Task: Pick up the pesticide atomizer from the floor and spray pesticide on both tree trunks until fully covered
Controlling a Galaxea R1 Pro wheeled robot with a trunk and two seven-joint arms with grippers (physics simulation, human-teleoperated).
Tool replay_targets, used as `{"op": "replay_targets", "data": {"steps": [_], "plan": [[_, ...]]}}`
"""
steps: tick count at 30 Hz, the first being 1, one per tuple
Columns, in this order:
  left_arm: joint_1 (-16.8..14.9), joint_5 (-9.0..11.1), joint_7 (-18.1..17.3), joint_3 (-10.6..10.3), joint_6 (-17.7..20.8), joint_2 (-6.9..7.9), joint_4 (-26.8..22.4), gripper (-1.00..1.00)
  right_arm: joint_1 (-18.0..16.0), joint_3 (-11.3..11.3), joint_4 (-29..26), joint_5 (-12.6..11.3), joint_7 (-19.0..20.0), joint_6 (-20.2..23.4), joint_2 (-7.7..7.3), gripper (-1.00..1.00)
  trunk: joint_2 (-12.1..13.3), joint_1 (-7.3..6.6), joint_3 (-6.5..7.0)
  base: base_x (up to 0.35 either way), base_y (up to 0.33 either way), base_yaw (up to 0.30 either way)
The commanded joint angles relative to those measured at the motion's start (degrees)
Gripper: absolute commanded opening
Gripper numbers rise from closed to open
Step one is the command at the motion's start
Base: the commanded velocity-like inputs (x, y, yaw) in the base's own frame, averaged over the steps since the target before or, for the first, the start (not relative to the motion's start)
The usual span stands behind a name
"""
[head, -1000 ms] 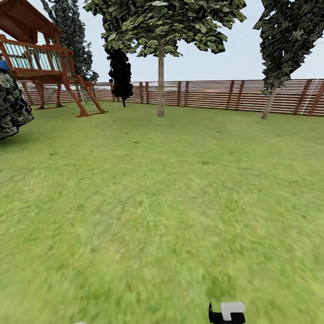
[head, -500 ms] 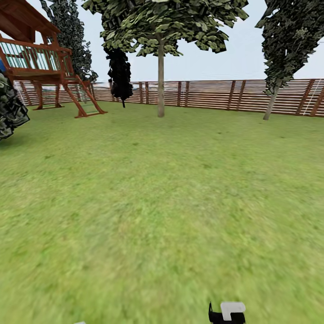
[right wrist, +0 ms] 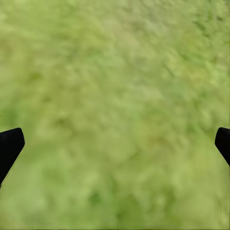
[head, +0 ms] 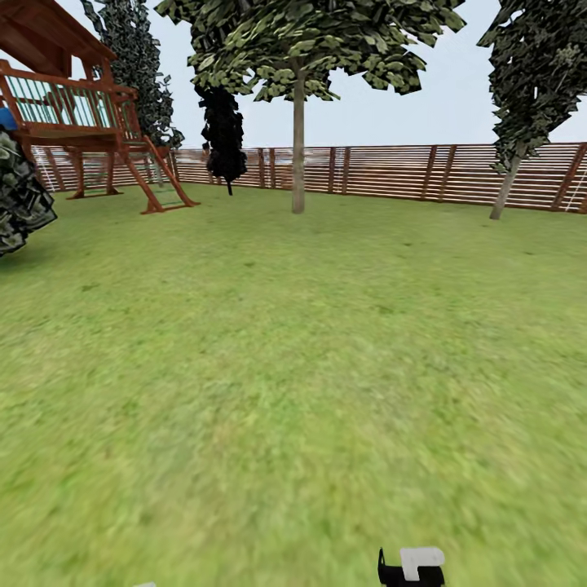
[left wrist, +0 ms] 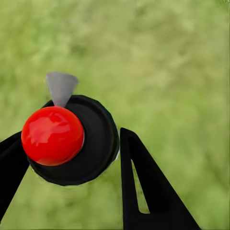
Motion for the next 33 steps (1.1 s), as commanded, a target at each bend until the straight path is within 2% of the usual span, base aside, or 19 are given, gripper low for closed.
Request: {"op": "replay_targets", "data": {"steps": [1, 33], "plan": [[0.0, 0.3, 0.2, -0.5, -0.1, 0.01, 0.0, -1.0, 0.0, -0.2, 0.1, 0.6, -0.4, 0.0, 0.02, 1.0, 0.0, 0.03, -0.05, 0.337, 0.0, 0.0], [0.0, 0.3, 0.2, -0.5, -0.1, 0.01, 0.0, -1.0, 0.0, -0.2, 0.1, 0.6, -0.4, 0.0, 0.02, 1.0, 0.0, 0.03, -0.05, 0.338, 0.0, 0.0]]}}
